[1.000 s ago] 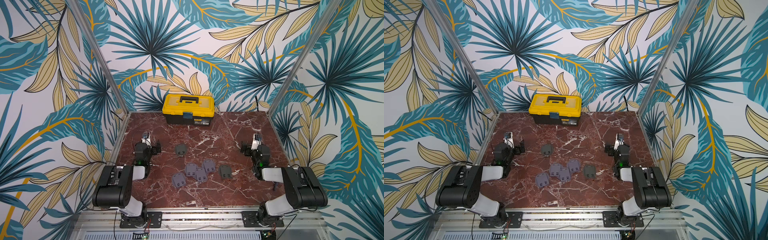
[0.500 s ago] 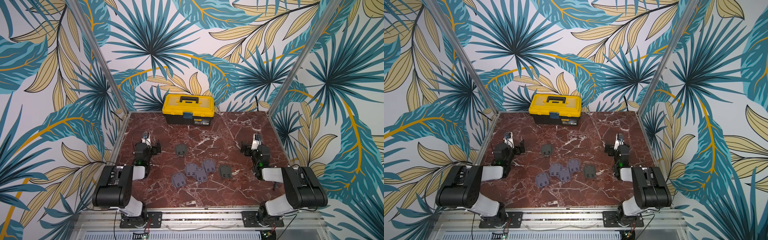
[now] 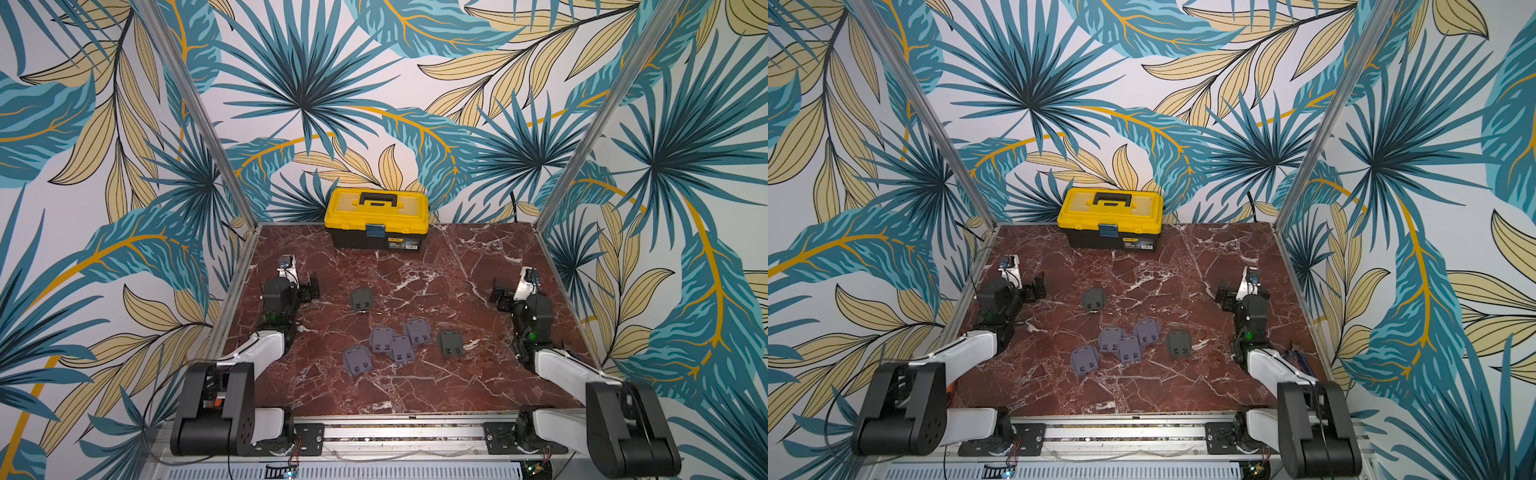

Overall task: Open the phone stand
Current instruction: Pick up the phone stand at the center of the board.

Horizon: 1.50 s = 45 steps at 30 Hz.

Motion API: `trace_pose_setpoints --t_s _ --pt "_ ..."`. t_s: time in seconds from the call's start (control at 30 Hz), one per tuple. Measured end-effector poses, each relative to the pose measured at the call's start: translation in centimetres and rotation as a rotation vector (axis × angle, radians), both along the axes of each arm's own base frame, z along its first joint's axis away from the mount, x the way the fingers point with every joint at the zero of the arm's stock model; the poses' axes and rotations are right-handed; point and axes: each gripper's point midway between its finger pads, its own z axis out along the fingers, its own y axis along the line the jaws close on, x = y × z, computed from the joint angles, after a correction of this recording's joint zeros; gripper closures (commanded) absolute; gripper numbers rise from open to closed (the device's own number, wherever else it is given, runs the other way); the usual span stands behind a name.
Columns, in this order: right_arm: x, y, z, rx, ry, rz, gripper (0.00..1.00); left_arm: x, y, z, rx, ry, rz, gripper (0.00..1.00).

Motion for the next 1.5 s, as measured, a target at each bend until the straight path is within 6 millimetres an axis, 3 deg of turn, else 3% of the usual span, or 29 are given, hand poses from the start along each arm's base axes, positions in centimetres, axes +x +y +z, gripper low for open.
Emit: trace_pose_setpoints --t_s 0.1,0.2,0.27,0.5,0.7,1.0,1.2,1.5 --pt "-1.8 -0.7 3.3 0.09 -0.017 -0.054 0.0 -1.2 0.6 3.8 -0.1 -0.086 0.056 0.01" --pt "-1.9 -0.1 6.0 0.162 0.026 -0.032 0.0 -2.4 1.8 3.7 -0.202 -0.085 0.146 0.01" --pt "-1.9 0.6 6.3 0.206 0.091 -0.005 0.0 -3.1 2.3 2.7 -0.246 -0.05 0.188 0.01" --pt "-4.0 3.7 2.7 0.313 0.42 0.072 0.0 -4.2 1.9 1.0 -0.323 0.06 0.203 0.01" --pt "-6.9 7.2 1.1 0.281 0.646 0.129 0.0 -4.5 0.7 0.3 -0.368 0.127 0.157 0.01" --pt "-11.3 10.5 -2.6 0.217 0.887 0.168 0.01 -5.3 -3.2 -0.7 -0.359 0.229 0.066 0.01" --pt "-12.3 13.0 -5.1 0.187 0.988 0.212 0.22 -5.9 -4.2 -0.6 -0.353 0.245 0.048 0.01" --pt "-12.1 15.9 -9.0 0.163 1.117 0.247 0.19 -6.7 -4.4 -0.2 -0.354 0.248 0.044 0.01"
